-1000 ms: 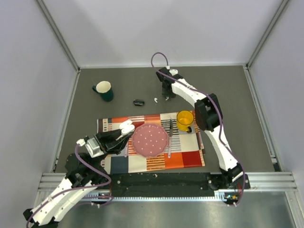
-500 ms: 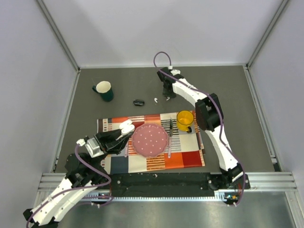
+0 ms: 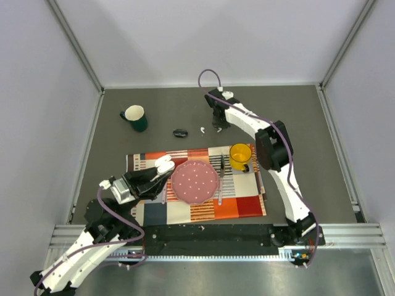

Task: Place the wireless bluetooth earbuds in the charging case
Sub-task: Pick up the earbud from the center of the board, then place the earbud in the charging case.

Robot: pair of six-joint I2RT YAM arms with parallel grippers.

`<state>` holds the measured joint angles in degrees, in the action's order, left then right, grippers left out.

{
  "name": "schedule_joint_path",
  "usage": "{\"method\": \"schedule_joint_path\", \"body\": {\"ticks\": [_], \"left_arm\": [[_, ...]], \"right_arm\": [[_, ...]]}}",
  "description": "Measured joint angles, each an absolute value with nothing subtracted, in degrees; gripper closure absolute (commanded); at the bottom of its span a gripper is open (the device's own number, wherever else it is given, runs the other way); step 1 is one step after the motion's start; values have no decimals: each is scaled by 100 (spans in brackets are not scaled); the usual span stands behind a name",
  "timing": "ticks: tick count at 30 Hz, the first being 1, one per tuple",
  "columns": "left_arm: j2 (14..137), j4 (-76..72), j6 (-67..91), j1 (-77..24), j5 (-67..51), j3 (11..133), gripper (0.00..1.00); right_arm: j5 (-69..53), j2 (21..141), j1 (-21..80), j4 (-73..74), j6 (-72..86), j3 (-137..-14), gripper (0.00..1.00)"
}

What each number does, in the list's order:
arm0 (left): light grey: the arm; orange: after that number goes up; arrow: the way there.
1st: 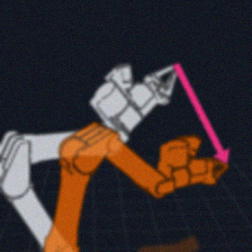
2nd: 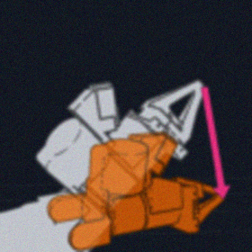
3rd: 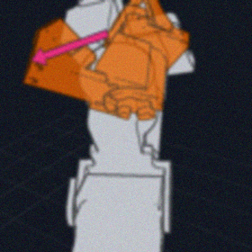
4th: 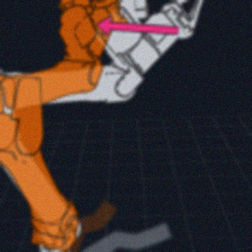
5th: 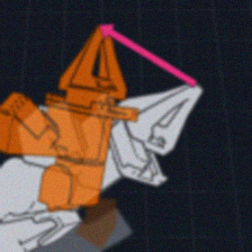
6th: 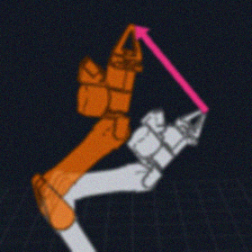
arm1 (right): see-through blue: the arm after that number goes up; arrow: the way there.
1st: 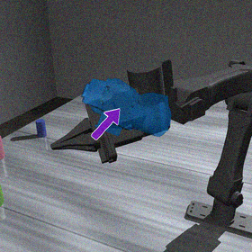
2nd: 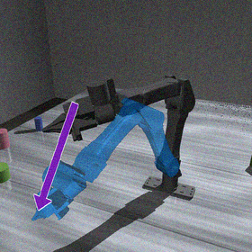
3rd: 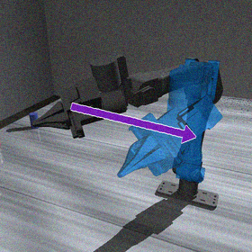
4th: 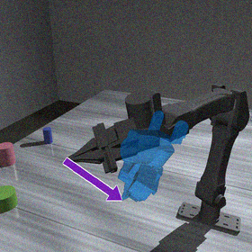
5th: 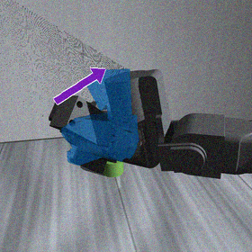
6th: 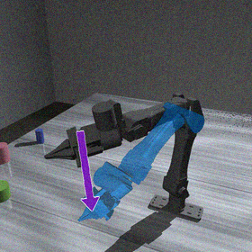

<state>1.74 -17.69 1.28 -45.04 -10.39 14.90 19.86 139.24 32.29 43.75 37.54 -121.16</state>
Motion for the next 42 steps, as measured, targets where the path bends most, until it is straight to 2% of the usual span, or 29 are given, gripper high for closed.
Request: {"method": "schedule_joint_path", "body": {"ticks": [4, 11, 16, 23, 33, 42], "left_arm": [[191, -1769, 128, -4506, -961, 1492, 100], [405, -1767, 169, -4506, -755, 1544, 100], [635, -1859, 316, -4504, -464, 1544, 100], [923, -2099, 617, -4504, -69, 1544, 100], [1225, -2443, 760, -4504, -368, 1540, 100], [1214, -2965, 502, -4504, -1033, 1293, 100]], "right_arm": [[2154, 13227, 3406, 4001, 3308, -11059, 100], [2578, 10160, 4132, 2152, 2434, -8044, 100], [3026, 8180, 4849, 633, 1433, -7083, 100], [3343, 6740, 5734, -674, 298, -6254, 100], [2810, 6001, 6989, -1455, -650, -5876, 100], [2499, 6357, 8062, -1918, -1588, -5800, 100]]}}
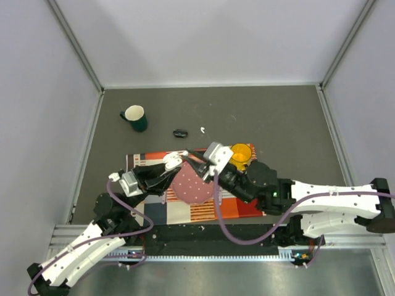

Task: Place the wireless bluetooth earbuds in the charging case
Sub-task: Place the earbud in the charging case.

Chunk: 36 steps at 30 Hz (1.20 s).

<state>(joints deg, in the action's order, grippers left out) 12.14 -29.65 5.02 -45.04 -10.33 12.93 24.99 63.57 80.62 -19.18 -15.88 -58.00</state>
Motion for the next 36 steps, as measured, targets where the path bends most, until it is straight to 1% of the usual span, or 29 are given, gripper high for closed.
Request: {"method": "schedule_joint_path", "body": {"ticks": [7, 17, 36], "left_arm": [[1216, -3120, 322, -4504, -1328, 1157, 100], [1079, -3225, 239, -4504, -1557, 1085, 100], [1011, -3605, 440, -4504, -1555, 908, 100]], "right_arm": [[2436, 6768, 8499, -2331, -2241, -5577, 100], [2432, 6834, 8512, -2711, -2434, -5575, 100], [2477, 7059, 8521, -3022, -2526, -5363, 100]]}}
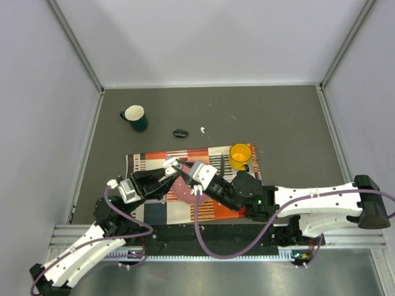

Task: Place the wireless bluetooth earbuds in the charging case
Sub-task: Place the earbud in the charging case.

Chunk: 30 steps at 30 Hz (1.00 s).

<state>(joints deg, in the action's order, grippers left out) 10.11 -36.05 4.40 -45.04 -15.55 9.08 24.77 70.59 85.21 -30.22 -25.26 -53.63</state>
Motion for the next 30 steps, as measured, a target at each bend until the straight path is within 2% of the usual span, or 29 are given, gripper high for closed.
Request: {"method": "schedule_joint_path", "body": {"ticks": [30], "left_arm": [[838, -3741, 460, -4506, -1352, 692, 100]], "right_arm": [[2418, 7008, 8536, -2880, -2945, -5286, 100]]}}
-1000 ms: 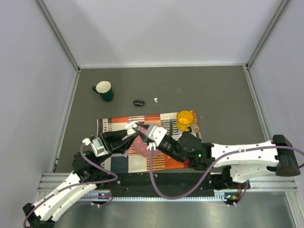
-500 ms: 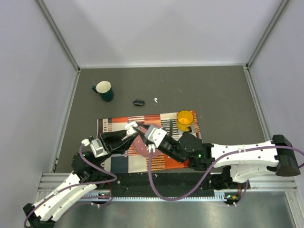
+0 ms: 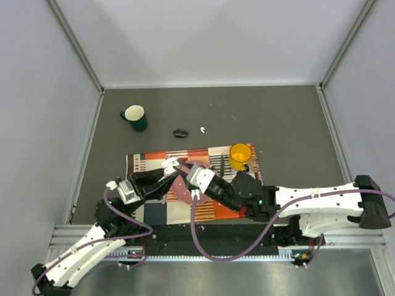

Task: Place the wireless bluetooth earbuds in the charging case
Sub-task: Place the earbud in the charging case.

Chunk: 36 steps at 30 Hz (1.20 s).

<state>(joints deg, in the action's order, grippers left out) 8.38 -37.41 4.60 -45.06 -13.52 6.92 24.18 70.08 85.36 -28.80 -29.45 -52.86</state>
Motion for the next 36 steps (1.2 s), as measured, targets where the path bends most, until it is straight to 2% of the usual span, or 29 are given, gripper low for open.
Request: {"method": "schedule_joint_path", "body": {"ticks": [17, 20, 21, 25, 27, 29, 36], "left_arm": [[801, -3754, 456, -4504, -1253, 683, 100], [801, -3767, 451, -4506, -1245, 683, 100], [801, -3769, 447, -4506, -1236, 683, 100], [801, -3778, 436, -4504, -1210, 683, 100], [801, -3782, 434, -4504, -1205, 683, 100], [801, -3809, 432, -4504, -1190, 683, 100], [803, -3916, 432, -4504, -1116, 683, 100]], "right_arm": [[2539, 7107, 8582, -2729, -3201, -5334, 100], [2547, 7144, 8589, -2585, -3188, -5441, 89], [2563, 7155, 8589, -2526, -3168, -5483, 77], [2617, 7199, 8589, -2217, -2947, -5695, 60], [2626, 7220, 8600, -2038, -2790, -5841, 46], [2622, 7229, 8611, -1929, -2624, -5940, 36], [2569, 7194, 8626, -1787, -2165, -6005, 18]]}}
